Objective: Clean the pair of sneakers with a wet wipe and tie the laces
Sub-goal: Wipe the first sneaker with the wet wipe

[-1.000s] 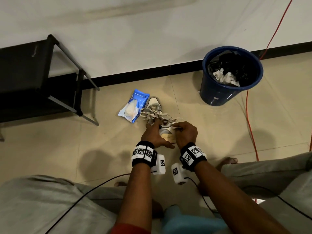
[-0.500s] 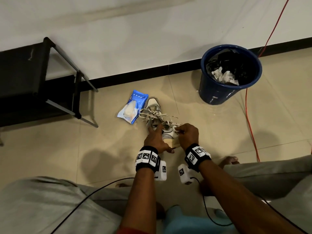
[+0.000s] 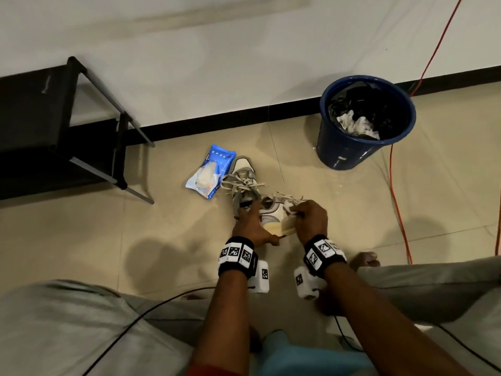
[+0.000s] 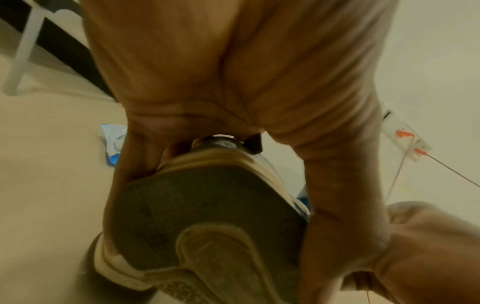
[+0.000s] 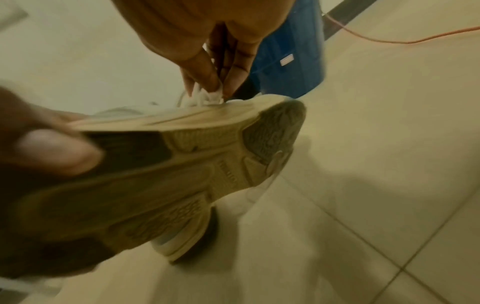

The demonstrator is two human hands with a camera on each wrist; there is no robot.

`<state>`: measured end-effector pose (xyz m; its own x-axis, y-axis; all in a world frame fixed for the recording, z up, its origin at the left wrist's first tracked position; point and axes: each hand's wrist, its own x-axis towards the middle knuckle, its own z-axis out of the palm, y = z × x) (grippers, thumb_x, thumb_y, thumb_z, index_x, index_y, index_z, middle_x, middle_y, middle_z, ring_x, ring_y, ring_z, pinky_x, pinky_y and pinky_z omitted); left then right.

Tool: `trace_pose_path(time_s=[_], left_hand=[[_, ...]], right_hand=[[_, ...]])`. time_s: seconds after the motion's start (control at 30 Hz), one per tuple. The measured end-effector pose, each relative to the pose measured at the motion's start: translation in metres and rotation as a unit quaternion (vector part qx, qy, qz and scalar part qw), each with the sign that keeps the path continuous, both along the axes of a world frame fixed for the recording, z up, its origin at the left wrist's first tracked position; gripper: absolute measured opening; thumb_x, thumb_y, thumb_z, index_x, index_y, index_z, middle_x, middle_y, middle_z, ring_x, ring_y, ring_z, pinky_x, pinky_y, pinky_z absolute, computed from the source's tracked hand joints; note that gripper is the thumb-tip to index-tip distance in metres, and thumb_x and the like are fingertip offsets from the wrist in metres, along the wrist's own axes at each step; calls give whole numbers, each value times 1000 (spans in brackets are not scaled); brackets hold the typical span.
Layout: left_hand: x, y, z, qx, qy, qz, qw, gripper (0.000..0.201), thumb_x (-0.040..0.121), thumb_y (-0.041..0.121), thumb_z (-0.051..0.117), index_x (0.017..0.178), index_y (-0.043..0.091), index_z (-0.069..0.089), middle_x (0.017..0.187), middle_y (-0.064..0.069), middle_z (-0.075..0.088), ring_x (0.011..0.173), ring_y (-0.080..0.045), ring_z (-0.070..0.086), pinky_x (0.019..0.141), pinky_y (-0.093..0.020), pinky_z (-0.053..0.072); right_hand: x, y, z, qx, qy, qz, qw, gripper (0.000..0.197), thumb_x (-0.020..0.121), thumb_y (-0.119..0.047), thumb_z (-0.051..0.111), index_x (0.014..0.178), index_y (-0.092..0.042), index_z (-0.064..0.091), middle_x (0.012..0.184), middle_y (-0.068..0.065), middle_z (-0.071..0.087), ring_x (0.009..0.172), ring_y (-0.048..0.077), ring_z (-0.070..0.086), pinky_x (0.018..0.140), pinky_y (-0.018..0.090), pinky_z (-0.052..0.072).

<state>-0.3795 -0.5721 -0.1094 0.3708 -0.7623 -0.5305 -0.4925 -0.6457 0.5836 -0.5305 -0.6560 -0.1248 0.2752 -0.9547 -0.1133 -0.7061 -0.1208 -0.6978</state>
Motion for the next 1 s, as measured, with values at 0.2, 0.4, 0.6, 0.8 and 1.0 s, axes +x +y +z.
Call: trace_pose_path(time_s=[0.2, 0.4, 0.6, 0.8, 1.0], left_hand=[[-8, 2, 1, 7, -19, -10, 1000, 123, 42, 34, 93, 142, 28, 21, 145, -17, 26, 125, -39, 47, 94, -47, 52], [-6, 0, 3, 0, 6, 6, 1000, 110, 46, 31, 91, 137, 25, 29, 139, -16, 30, 122, -36, 47, 92, -43, 53], [-5, -2, 1, 8, 1, 1, 1000, 109, 42, 35, 89, 133, 28, 30, 140, -14, 31, 116, -37, 52, 89, -45, 55], [-3, -3, -1, -6, 3, 21, 1000, 109, 39, 33, 88, 131, 26, 32, 137, -15, 33, 120, -37, 49, 92, -46, 53], [-13, 2, 2, 23, -62, -32, 997, 120, 45, 38, 92, 141, 31, 19, 149, -15, 22, 125, -40, 47, 93, -43, 52]], right_hand=[[3, 9, 24, -18, 82, 35, 996, 21, 75, -21, 59, 88, -19, 76, 91, 8, 73, 89, 31, 65, 76, 31, 50], [-4, -16, 15, 67, 1, 29, 997, 35, 67, -23, 85, 99, -15, 74, 88, 5, 73, 80, 22, 67, 70, 22, 44], [-7, -13, 2, 39, -44, 45, 997, 20, 76, -13, 78, 95, -9, 77, 97, 13, 72, 92, 27, 67, 79, 27, 47], [14, 1, -6, 4, -107, 67, 992, 15, 78, -9, 76, 93, -13, 77, 82, 5, 65, 78, 21, 62, 71, 28, 47], [2, -43, -6, 40, 139, 84, 986, 18, 81, -9, 63, 95, -6, 75, 100, 18, 69, 96, 36, 62, 82, 34, 49]])
